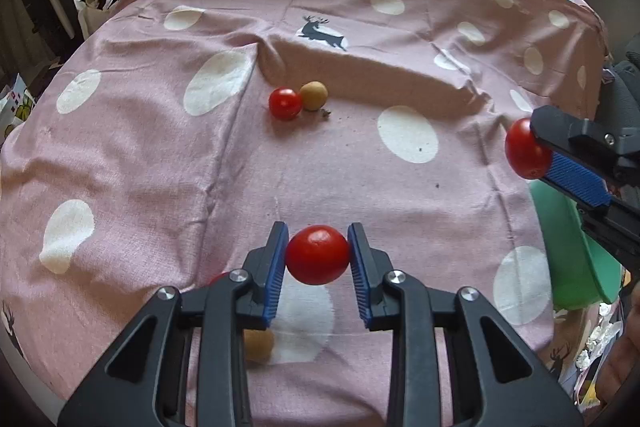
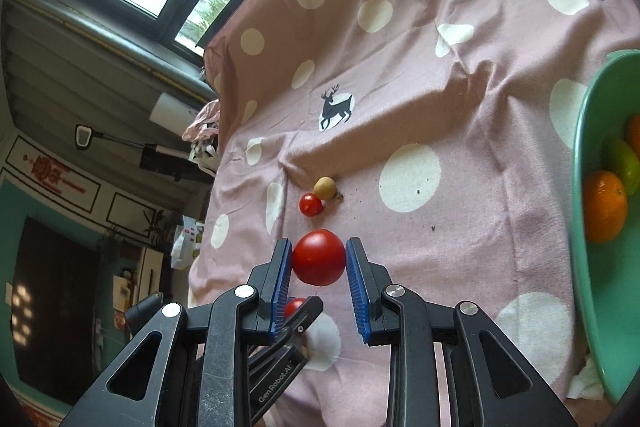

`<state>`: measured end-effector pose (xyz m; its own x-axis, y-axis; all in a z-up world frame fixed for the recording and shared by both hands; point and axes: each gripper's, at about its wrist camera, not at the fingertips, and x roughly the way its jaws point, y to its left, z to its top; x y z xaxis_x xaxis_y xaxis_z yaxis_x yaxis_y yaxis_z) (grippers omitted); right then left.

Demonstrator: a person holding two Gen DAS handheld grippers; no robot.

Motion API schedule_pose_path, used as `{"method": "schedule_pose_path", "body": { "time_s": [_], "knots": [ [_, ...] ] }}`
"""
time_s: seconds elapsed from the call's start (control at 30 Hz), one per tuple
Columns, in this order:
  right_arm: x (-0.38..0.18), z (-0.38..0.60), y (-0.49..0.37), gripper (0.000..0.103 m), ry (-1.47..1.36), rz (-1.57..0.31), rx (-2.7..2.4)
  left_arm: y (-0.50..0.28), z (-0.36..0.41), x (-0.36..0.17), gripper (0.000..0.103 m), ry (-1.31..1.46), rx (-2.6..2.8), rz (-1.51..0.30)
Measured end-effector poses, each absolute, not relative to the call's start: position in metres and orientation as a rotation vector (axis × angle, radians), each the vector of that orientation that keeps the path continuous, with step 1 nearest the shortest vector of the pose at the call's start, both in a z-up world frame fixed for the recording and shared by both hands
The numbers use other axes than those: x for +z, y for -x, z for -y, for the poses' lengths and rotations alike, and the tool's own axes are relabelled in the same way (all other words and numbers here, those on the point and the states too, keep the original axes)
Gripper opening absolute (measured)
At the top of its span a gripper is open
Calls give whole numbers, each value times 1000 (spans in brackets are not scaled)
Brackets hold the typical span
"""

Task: Organize fruits
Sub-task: 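Close the left gripper on a cherry tomato while the right gripper grasps another, then carry the tomatoes over the green bowl with both grippers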

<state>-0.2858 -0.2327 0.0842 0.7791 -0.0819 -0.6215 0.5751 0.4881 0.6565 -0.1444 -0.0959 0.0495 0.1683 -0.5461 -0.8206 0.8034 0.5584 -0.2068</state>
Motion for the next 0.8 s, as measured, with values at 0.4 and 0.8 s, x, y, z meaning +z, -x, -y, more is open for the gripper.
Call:
{"method": "schedule_pose_path", "body": {
  "time_s": [0.4,0.8],
  "knots": [
    [104,230,353,30,-924,-463,-610,197,95,97,30,-255,-1152,-838],
    [105,240,372,30,-938,-419,-613,230,101,115,30,-248,-1232,-767]
  ]
}}
